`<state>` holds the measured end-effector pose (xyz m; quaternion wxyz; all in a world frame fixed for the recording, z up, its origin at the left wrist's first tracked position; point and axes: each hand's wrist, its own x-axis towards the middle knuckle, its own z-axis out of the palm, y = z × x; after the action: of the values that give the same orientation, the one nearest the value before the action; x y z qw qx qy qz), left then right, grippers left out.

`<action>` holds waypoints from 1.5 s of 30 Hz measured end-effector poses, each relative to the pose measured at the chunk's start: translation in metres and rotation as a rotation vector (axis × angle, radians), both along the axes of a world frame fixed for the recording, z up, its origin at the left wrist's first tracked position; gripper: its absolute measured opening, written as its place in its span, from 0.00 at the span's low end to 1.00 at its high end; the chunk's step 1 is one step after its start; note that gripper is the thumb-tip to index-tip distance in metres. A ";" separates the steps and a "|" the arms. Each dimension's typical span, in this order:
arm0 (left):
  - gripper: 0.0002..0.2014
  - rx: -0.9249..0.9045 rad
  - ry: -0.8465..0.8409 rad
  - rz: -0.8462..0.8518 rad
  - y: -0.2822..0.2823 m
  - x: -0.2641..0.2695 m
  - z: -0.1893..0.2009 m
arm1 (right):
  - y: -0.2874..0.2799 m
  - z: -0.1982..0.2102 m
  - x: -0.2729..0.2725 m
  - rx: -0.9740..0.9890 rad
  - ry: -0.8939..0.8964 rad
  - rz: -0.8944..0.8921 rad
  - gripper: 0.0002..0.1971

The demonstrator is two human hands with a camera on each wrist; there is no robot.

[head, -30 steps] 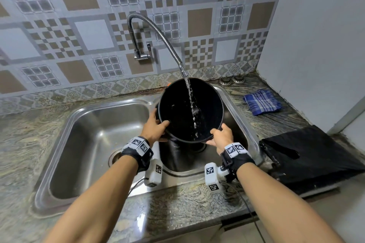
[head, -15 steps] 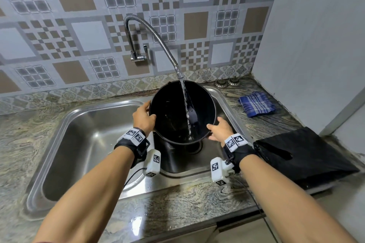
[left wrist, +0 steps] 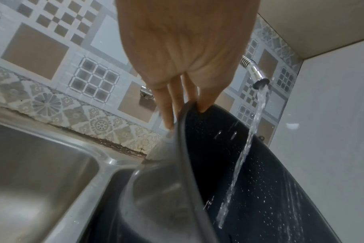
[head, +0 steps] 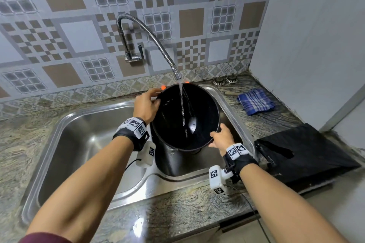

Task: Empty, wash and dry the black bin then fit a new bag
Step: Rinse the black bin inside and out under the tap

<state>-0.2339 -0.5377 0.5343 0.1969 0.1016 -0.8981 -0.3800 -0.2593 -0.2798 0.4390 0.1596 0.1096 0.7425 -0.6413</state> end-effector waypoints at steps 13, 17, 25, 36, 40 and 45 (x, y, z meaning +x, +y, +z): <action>0.36 0.235 -0.196 0.137 0.026 0.036 -0.034 | -0.011 0.008 0.022 -0.280 -0.182 0.005 0.17; 0.30 0.080 -0.158 0.224 0.016 0.029 -0.030 | -0.004 0.022 0.013 -0.021 -0.215 0.144 0.09; 0.31 -0.117 -0.169 0.219 -0.003 0.015 -0.016 | 0.005 0.042 -0.020 0.228 0.111 0.240 0.30; 0.18 -0.010 0.038 0.057 0.008 -0.004 0.007 | -0.002 0.011 -0.004 0.065 0.060 -0.020 0.22; 0.24 0.117 -0.061 0.034 0.015 0.012 -0.007 | -0.006 0.005 0.014 -0.187 -0.045 -0.211 0.25; 0.40 0.258 -0.267 0.067 0.026 0.033 -0.027 | -0.014 -0.002 0.028 -0.446 -0.182 -0.331 0.27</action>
<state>-0.2014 -0.5119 0.5071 0.0738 0.2056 -0.8560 -0.4685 -0.2316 -0.2941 0.4374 0.1391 0.2484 0.5376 -0.7937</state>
